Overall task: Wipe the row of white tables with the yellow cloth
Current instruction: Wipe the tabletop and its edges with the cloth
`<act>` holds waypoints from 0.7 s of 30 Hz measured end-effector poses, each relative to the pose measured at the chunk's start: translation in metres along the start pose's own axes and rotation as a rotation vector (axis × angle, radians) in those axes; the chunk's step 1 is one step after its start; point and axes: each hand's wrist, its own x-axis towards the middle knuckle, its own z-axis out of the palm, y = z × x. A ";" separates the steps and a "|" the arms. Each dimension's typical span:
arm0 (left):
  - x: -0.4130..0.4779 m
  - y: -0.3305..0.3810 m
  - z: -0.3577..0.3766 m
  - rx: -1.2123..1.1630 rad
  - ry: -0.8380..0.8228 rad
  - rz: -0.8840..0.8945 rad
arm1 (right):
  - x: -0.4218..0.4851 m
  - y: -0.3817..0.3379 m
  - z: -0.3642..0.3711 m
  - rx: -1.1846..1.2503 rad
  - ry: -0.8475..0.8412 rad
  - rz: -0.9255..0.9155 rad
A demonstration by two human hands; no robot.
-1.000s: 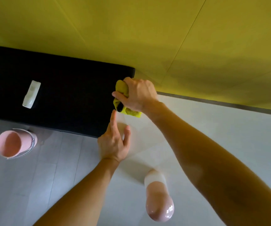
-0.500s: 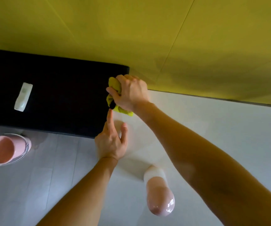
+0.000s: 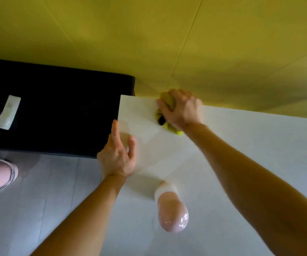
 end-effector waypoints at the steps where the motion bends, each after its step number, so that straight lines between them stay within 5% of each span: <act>1: 0.001 -0.001 0.000 -0.003 0.025 0.018 | 0.009 -0.025 0.013 0.003 -0.014 -0.041; 6: 0.004 -0.006 0.004 0.125 0.209 0.220 | 0.029 -0.087 0.030 0.047 -0.119 -0.110; 15: 0.008 -0.007 0.002 0.051 0.135 0.517 | -0.039 0.171 -0.070 -0.009 0.130 0.269; 18: 0.009 -0.008 0.002 0.040 0.143 0.506 | -0.032 0.128 -0.047 0.004 0.154 0.280; 21: 0.010 -0.002 -0.002 0.070 0.168 0.518 | -0.006 0.036 -0.003 0.017 0.107 0.080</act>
